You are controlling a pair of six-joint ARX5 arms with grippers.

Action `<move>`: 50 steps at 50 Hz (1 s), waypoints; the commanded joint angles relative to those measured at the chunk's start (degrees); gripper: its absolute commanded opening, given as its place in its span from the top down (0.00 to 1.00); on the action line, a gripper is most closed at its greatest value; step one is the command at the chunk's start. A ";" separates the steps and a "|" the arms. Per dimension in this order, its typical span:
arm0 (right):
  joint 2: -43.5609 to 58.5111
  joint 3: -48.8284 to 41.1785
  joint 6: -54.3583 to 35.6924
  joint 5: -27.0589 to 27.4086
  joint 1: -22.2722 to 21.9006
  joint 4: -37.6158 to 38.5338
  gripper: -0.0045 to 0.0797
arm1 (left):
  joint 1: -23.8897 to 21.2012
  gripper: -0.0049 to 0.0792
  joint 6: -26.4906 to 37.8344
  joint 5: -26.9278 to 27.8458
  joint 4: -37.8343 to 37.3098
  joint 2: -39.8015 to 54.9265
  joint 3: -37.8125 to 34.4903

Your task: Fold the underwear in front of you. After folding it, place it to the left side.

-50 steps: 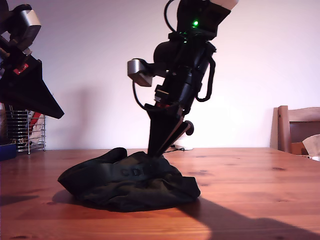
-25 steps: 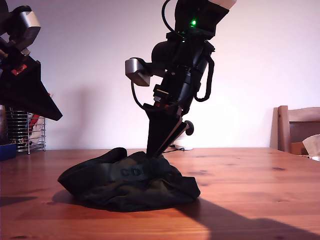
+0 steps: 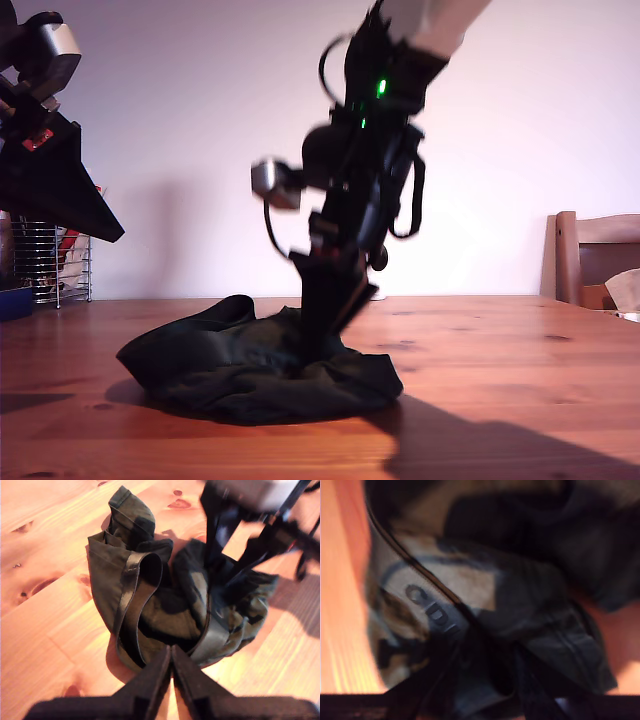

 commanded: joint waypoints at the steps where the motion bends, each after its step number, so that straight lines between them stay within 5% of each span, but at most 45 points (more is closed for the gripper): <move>1: 0.11 -1.05 -0.17 -0.20 -0.04 -1.11 0.59 | -0.20 0.97 0.22 0.22 0.11 0.44 0.33; 12: 0.04 -1.05 -0.09 -0.22 0.55 -5.53 0.64 | -0.20 0.97 0.22 0.22 0.50 0.44 0.33; 24: 0.04 -1.05 0.09 0.04 1.70 -7.89 0.97 | -0.20 0.97 0.22 0.24 0.96 0.44 0.33; 50: -3.41 -0.66 0.50 1.57 2.84 -11.37 0.96 | -2.40 0.94 -1.84 0.42 13.38 9.16 0.33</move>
